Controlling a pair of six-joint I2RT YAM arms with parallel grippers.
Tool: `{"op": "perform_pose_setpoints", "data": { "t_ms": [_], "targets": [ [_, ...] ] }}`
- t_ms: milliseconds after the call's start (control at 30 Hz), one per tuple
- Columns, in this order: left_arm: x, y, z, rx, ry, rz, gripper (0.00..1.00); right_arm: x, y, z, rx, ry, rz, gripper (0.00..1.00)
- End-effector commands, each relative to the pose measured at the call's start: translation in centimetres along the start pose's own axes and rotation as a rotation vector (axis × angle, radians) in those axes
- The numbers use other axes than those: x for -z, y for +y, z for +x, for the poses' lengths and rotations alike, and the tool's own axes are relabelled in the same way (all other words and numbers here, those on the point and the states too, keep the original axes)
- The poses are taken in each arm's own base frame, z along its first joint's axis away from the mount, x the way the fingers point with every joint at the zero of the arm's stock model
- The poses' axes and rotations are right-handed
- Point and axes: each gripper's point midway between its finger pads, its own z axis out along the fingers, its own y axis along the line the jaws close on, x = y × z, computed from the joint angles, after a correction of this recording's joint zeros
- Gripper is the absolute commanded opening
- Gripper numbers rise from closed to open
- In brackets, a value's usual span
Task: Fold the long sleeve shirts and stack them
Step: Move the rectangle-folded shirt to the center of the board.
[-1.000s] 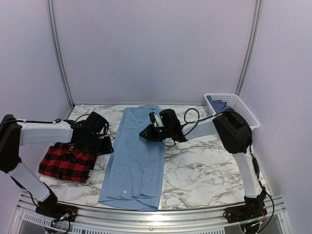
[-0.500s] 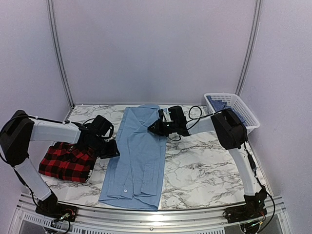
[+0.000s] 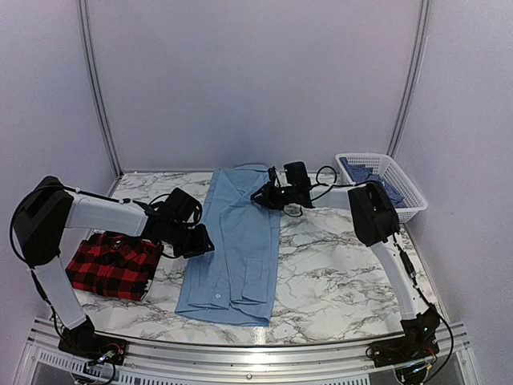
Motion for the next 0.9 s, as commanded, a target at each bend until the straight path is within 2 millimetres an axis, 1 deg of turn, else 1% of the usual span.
{"op": "perform_pose_setpoints", "data": {
  "t_ms": [0,67,100,133,267,333,367,400,467,533,567,633,700,767,800,833,867],
  "targets": [
    [1.8,0.4,-1.5,-0.003,-0.078,-0.044,0.35,0.6,0.2,-0.4,0.011,0.041,0.018,0.28],
    [2.6,1.5,-1.1,-0.005,-0.075,-0.067,0.36,1.4,1.9,-0.8,0.037,0.037,0.003,0.33],
    [2.9,2.0,-0.6,-0.005,-0.064,-0.071,0.36,2.1,3.4,-1.4,0.060,0.028,-0.010,0.34],
    [3.1,2.3,0.0,-0.015,-0.050,-0.068,0.36,2.7,4.5,-1.6,0.079,0.021,-0.015,0.36],
    [3.5,3.7,3.1,-0.048,0.040,-0.058,0.36,5.0,8.6,-2.1,0.140,0.004,-0.028,0.40],
    [3.7,4.4,4.6,-0.058,0.074,-0.054,0.36,6.2,10.3,-1.5,0.164,0.006,-0.026,0.41],
    [3.9,4.7,5.3,-0.063,0.087,-0.051,0.35,6.6,10.5,-0.3,0.164,0.025,-0.016,0.41],
    [4.2,4.8,5.9,-0.069,0.094,-0.043,0.35,7.2,11.3,0.6,0.171,0.031,-0.015,0.41],
    [4.4,5.0,7.3,-0.077,0.117,-0.037,0.35,8.0,12.9,3.8,0.171,0.063,-0.026,0.40],
    [4.7,5.1,8.7,-0.082,0.132,-0.035,0.34,9.0,13.9,7.6,0.154,0.099,-0.041,0.37],
    [4.8,5.2,9.3,-0.079,0.136,-0.037,0.34,9.7,14.8,9.3,0.147,0.107,-0.057,0.34],
    [5.0,5.6,10.5,-0.076,0.136,-0.052,0.29,10.9,16.0,13.0,0.132,0.130,-0.071,0.30],
    [5.4,5.9,11.4,-0.067,0.132,-0.059,0.27,11.8,16.7,16.9,0.109,0.170,-0.069,0.28],
    [5.6,6.2,12.2,-0.054,0.123,-0.069,0.24,12.9,17.4,20.4,0.089,0.196,-0.068,0.27],
    [5.7,6.4,12.5,-0.047,0.119,-0.075,0.24,13.5,17.7,21.8,0.076,0.203,-0.076,0.26],
    [5.7,6.6,13.0,-0.042,0.119,-0.079,0.23,14.2,18.1,22.9,0.062,0.199,-0.086,0.26],
    [5.7,6.6,13.4,-0.040,0.121,-0.078,0.22,14.7,18.1,24.1,0.050,0.205,-0.089,0.26]
  ]
}}
